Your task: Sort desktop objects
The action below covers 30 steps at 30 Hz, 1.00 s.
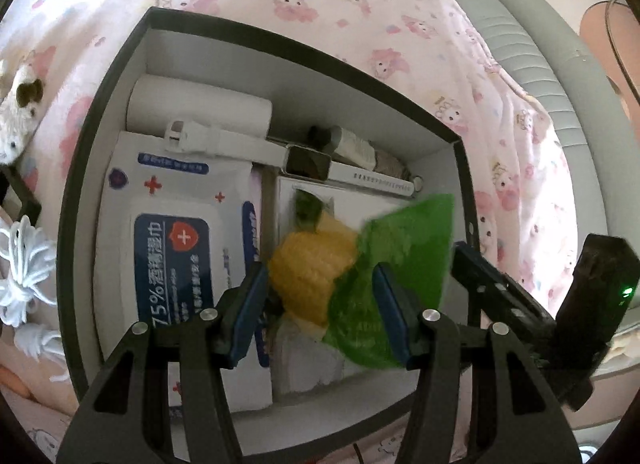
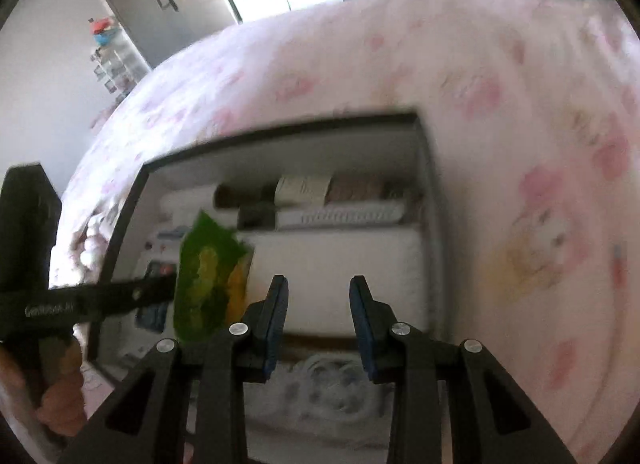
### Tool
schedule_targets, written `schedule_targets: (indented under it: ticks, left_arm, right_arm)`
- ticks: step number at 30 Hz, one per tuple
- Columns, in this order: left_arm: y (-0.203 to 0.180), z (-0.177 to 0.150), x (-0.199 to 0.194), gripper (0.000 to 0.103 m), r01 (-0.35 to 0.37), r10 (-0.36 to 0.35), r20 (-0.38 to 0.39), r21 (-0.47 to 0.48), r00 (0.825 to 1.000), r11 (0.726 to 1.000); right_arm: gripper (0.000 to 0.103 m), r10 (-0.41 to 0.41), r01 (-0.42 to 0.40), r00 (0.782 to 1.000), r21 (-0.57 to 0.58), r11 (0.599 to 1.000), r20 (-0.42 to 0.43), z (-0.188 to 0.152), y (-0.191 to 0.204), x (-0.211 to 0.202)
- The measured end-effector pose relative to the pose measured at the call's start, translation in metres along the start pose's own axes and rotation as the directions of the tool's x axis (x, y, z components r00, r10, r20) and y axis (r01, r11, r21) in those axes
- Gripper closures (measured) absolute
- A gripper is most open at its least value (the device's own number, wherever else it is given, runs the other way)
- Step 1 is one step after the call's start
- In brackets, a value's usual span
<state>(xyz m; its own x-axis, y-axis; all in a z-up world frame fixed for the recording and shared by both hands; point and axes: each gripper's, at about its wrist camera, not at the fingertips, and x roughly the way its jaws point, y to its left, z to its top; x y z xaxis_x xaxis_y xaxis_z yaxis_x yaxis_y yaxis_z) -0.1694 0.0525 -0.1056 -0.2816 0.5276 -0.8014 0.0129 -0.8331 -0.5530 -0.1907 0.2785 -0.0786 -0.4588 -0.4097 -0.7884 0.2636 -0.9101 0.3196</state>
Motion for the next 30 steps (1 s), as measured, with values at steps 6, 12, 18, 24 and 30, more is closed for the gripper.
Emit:
schedule_targets:
  ticks: [6,12,18,24,30]
  left_arm:
    - [-0.015,0.007,0.016,0.046,-0.042,0.042,-0.012,0.016,0.999,0.999]
    - [-0.009,0.017,0.000,0.046,0.016,-0.015,0.030,-0.016,0.999,1.000]
    - [0.000,0.006,0.006,0.046,-0.027,0.027,-0.009,-0.016,1.000,0.999]
    - [0.017,0.012,0.002,0.046,-0.019,0.024,0.044,-0.093,0.999,0.995]
    - [0.009,0.008,0.014,0.046,-0.010,0.007,-0.054,-0.061,0.999,0.998]
  right_arm:
    - [0.074,0.233,-0.234,0.969,-0.003,0.972,-0.082,-0.002,0.007,0.008]
    - [0.084,-0.103,0.099,0.991,-0.053,0.994,-0.084,-0.007,-0.004,0.020]
    - [0.088,-0.131,0.130,0.991,-0.038,0.991,-0.038,-0.005,-0.009,0.011]
    - [0.088,0.283,-0.298,0.940,-0.052,0.953,-0.191,-0.009,0.010,0.014]
    - [0.087,0.220,-0.240,0.915,-0.018,0.971,-0.339,-0.020,0.014,0.059]
